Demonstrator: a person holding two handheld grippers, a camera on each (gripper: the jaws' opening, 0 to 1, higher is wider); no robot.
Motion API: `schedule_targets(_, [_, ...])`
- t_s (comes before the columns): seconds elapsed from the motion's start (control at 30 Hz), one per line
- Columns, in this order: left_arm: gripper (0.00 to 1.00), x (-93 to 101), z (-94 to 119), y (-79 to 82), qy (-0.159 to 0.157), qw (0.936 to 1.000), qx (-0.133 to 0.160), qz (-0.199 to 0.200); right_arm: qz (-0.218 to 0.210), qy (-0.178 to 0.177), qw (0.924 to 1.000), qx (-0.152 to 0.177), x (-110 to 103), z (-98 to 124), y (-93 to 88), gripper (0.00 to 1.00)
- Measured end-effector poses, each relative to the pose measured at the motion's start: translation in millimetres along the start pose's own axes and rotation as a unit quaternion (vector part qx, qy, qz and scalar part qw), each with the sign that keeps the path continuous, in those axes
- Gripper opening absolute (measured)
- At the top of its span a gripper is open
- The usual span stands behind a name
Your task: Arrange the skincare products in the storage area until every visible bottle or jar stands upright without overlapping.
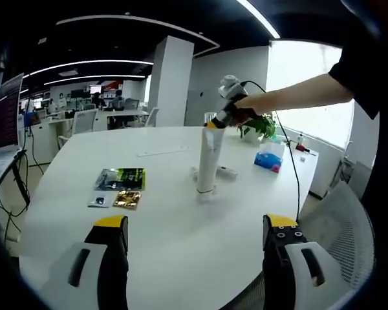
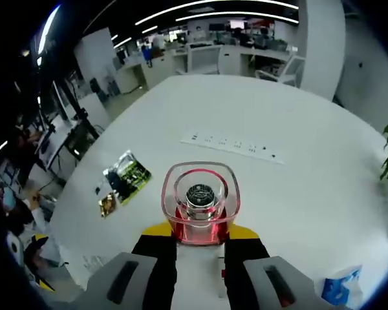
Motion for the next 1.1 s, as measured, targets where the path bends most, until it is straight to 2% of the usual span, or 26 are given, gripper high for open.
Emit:
schedule_targets(0.13, [0.78, -0.4, 0, -0.5, 0.001, 1.0, 0.003, 0.001, -0.017, 0.007, 0.9997, 0.016, 2, 10, -4.1, 0.19])
schedule_targets(0.4, [0.78, 1.0, -2, -2.6, -0.005, 0.9999, -0.006, -0.014, -0.009, 0.004, 0.9985, 0.054, 5, 32, -5.1, 0.19])
schedule_targets(0.43, [0.78, 1.0, -2, -2.7, -0.005, 0.9999, -0.007, -0.014, -0.01, 0.006, 0.9981, 0.061, 8, 37, -0.7, 0.19])
schedule_targets(0.57, [0.78, 3.1, -4, -3.5, -0.009, 0.9997, -0.011, -0.02, -0.011, 0.009, 0.9968, 0.079, 6, 62, -2.2, 0.19])
schedule_targets(0.67, [0.78, 2.8, -4, -3.7, -0.012, 0.9996, -0.014, -0.023, -0.008, 0.011, 0.9954, 0.095, -4, 93, -10.5, 0.19])
schedule_targets(0.77, [0.78, 3.6, -4, -4.2, -0.016, 0.9994, -0.016, -0.025, 0.001, 0.013, 0.9939, 0.11, -11, 117, -10.7, 0.19])
schedule_targets(0.83, [0.78, 4.2, -5, -4.3, -0.018, 0.9994, -0.017, -0.026, 0.008, 0.014, 0.9928, 0.119, -11, 116, -7.7, 0.19])
schedule_targets(1.0, [0.78, 5.5, -6, -4.3, -0.022, 0.9992, -0.018, -0.028, 0.012, 0.027, 0.9879, 0.152, -10, 146, 16.8, 0.19])
schedule_targets(1.1, [0.79, 6.2, -7, -3.7, -0.027, 0.999, -0.02, -0.031, 0.016, 0.037, 0.985, 0.168, -16, 164, 23.3, 0.19])
Point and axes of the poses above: the point that each gripper's makers call its tool centre point, and the gripper's own axes: z roughly backward along the fingers, x roughly to its right, y roughly out of its top, the point moved 7 cm from there along z, roughly backward along the fingers, and after that the axes turned 15 degrees about -y, right-handed, at the moved point
